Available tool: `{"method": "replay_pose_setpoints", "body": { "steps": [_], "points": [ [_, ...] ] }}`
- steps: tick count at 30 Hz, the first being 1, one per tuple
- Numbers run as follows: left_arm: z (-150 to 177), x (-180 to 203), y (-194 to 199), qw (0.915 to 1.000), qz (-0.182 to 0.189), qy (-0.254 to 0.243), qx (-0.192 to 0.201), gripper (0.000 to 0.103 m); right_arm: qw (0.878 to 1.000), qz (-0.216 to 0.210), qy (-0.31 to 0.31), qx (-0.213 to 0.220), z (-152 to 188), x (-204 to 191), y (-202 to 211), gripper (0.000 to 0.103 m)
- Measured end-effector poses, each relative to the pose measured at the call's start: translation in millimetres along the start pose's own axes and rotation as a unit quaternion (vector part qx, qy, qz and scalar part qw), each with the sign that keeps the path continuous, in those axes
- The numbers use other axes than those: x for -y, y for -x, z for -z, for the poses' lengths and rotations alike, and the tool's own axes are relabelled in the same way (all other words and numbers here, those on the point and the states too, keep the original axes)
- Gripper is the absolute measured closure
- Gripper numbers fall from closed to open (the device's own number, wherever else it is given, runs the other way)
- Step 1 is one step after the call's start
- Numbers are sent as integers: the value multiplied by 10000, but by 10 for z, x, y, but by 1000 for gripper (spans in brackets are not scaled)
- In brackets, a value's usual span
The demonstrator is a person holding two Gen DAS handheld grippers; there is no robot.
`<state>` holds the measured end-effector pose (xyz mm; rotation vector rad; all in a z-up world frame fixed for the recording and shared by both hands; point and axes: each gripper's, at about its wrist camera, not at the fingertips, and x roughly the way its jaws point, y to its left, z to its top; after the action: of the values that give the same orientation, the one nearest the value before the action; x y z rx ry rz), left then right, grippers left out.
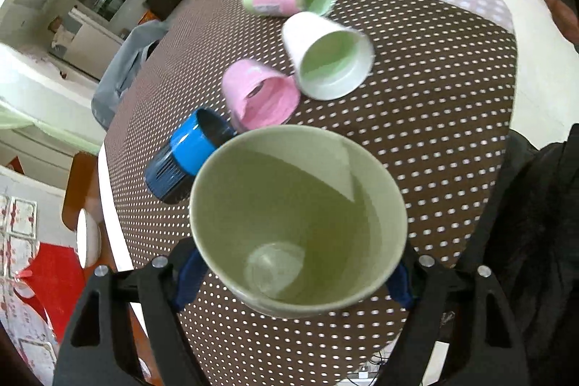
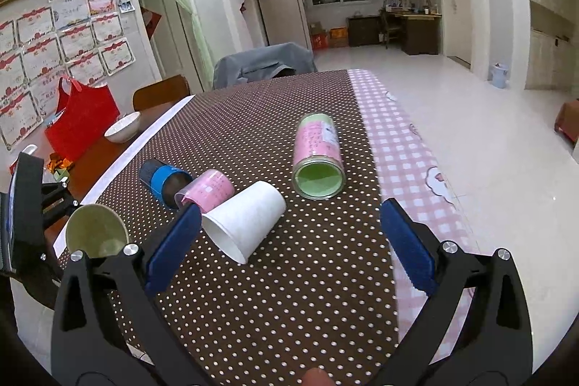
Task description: Flip cup upside down
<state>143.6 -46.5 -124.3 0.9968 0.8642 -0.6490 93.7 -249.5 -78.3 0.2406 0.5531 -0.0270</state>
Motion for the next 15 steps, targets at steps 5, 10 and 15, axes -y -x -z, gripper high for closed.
{"method": "replay_pose_setpoints", "body": {
  "steps": [5,10,15],
  "points": [
    [-189,302,9,9993,130,-339,-30,24,9999,5,-124,23,32,142,53,6],
    [-418,494,-65,9984,242,-509,-25,24,9996,62,-272,18,42,313,67,6],
    [-591,682,-104,9973,313,-671,24,24,9990,114,-425,-22,58,466,45,6]
  ]
}}
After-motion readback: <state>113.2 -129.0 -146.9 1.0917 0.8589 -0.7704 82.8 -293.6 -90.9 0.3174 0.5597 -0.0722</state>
